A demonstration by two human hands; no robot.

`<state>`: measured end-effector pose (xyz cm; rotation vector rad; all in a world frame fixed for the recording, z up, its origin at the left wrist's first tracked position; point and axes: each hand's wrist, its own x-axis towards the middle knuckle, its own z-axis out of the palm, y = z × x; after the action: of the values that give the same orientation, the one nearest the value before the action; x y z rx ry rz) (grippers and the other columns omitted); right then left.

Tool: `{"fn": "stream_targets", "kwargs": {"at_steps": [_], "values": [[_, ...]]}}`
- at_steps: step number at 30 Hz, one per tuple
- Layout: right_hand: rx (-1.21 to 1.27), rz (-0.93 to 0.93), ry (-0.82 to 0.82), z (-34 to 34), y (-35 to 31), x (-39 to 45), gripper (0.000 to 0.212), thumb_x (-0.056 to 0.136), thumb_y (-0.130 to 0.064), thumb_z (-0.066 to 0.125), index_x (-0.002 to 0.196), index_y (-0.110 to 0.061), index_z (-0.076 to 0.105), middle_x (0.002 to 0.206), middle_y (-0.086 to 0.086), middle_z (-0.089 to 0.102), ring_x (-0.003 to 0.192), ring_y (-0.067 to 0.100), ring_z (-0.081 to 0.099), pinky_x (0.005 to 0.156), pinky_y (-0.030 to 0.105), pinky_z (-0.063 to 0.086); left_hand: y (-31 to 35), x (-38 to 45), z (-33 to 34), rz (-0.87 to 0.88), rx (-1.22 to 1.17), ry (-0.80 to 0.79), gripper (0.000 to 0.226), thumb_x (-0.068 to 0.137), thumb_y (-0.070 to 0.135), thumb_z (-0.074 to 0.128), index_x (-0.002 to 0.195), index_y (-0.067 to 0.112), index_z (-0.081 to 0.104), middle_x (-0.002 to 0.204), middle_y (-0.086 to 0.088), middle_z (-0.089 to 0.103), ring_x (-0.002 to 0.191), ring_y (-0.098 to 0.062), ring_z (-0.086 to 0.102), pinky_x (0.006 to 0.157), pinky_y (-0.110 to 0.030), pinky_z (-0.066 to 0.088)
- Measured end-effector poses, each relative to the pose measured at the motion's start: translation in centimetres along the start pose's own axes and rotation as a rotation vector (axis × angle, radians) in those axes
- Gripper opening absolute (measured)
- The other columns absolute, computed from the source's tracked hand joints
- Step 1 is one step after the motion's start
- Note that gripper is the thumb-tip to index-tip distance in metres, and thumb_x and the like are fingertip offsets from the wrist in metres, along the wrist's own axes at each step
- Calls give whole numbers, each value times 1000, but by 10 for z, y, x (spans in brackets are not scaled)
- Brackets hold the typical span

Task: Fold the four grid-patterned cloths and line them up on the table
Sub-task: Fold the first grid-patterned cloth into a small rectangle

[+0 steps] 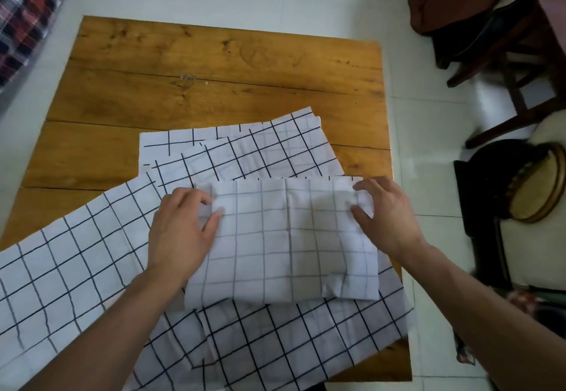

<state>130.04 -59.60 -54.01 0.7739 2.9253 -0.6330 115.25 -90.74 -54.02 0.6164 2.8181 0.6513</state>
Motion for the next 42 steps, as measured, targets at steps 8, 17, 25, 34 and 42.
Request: {"fn": "stream_targets", "kwargs": {"at_steps": [8,17,25,34,42], "values": [[45,62,-16,5,-15,-102,28,91,-25,66,118,-20,62,123,2,59,108,21,56,95,39,49,-16,-72,-16,34,-69,-97,19,91,34,65,104,21,60,105,5,57,101,-18,51,80,-31,41],[124,308,-85,22,-13,-159,51,84,-30,75,130,-20,53,117,2,62,102,18,59,89,37,55,-25,-121,-24,-216,-340,-255,36,85,29,75,116,26,57,112,12,61,104,-8,56,89,-25,42],[227,415,-97,25,-11,-158,63,82,-26,78,136,-21,46,112,-2,62,99,16,62,87,32,56,-13,-130,-14,-322,-475,-156,35,85,15,76,114,30,61,98,5,61,76,-6,60,66,-12,42],[28,398,-43,36,-7,-161,53,80,-29,76,127,-23,51,120,4,54,105,26,56,92,42,52,-15,-135,-4,-373,-578,-120,30,88,10,71,109,28,61,87,0,63,71,-17,57,67,-26,45],[-70,56,109,39,-2,-158,36,78,-16,79,111,-19,65,116,2,58,102,21,54,89,35,50,-16,-132,-9,-405,-715,-140,28,86,15,74,107,30,61,101,-8,68,79,-37,57,65,-30,45]]}}
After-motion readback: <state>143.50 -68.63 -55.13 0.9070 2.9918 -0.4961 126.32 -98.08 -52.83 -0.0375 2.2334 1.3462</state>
